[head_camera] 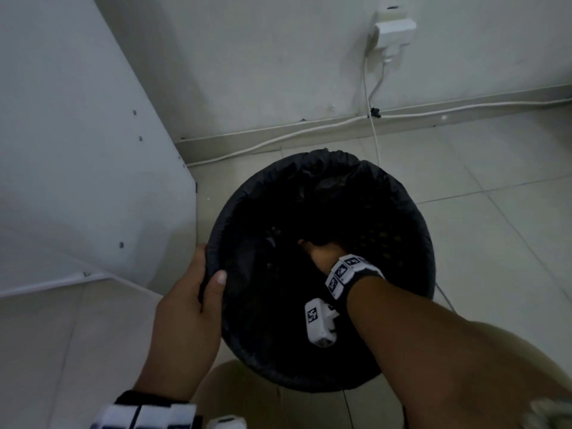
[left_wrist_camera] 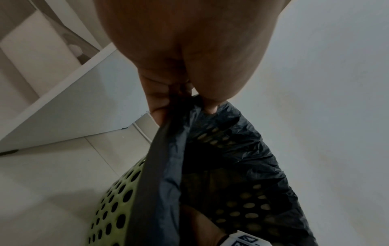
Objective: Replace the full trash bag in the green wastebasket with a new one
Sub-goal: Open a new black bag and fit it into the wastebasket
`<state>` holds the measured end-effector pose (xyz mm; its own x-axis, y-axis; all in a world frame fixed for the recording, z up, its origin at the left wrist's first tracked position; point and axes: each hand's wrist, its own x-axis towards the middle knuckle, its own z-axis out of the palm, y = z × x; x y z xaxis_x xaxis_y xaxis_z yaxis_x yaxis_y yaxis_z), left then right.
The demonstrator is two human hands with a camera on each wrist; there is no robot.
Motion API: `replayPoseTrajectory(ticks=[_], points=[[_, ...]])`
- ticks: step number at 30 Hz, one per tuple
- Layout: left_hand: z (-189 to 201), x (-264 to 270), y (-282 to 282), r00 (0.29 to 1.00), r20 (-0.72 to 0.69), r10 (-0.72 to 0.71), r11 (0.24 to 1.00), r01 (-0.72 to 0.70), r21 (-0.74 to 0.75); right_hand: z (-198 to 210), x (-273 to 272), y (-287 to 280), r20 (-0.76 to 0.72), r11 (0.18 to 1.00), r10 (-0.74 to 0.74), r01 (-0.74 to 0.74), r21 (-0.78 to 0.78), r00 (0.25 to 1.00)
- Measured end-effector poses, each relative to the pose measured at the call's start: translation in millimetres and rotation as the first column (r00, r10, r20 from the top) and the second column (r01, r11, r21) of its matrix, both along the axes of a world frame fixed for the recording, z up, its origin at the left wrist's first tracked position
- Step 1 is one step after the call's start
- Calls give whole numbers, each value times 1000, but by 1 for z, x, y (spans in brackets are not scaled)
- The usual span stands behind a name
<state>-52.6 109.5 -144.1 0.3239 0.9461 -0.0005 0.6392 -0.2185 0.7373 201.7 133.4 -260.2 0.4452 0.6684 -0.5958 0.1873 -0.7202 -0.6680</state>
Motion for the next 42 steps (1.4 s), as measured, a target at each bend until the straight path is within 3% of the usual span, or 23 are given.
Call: replayPoseTrajectory(ticks=[4, 10, 14, 17, 19, 21, 23, 25, 27, 30, 33, 35, 42], points=[[-2, -2, 1, 1000, -8, -11, 1000, 11, 23, 3, 3, 7, -114, 999, 46, -48, -10, 992], [-2, 3, 9, 998, 61, 17, 1000, -16, -12, 56, 2, 0, 7, 997, 50, -50, 64, 999], [-4, 4, 21, 993, 114, 36, 999, -34, -12, 126, 11, -41, 322, 934, 73, -178, 311, 944], [-10, 4, 29, 988, 135, 76, 997, -75, -14, 166, 23, -79, 491, 837, -129, -171, 520, 862], [-14, 3, 33, 982, 140, 125, 992, -121, -39, 168, 35, -96, 540, 841, -226, -117, 528, 811], [-16, 5, 34, 974, 131, 185, 983, -182, -35, 157, 42, -106, 481, 926, -188, -9, 378, 857], [-17, 6, 35, 963, 125, 238, 971, -235, -39, 145, 37, -110, 274, 970, -131, 66, 235, 953], [-17, 6, 36, 956, 128, 265, 964, -261, -48, 131, 29, -110, -32, 951, -156, 159, 264, 987], [-19, 4, 35, 945, 136, 297, 955, -291, -63, 118, 22, -108, -206, 915, -165, 227, 334, 965], [-17, 3, 27, 911, 201, 361, 929, -331, -168, 106, 15, -100, -268, 857, -206, 306, 415, 941], [-15, 4, 17, 793, 424, 438, 883, -290, -369, 101, 14, -89, -248, 848, -185, 282, 449, 951], [-20, 0, 13, 733, 495, 466, 866, -264, -424, 100, 16, -82, -275, 849, -193, 301, 434, 942], [-18, -2, -1, 759, 505, 410, 893, -224, -390, 99, 19, -84, -340, 837, -222, 358, 415, 914]])
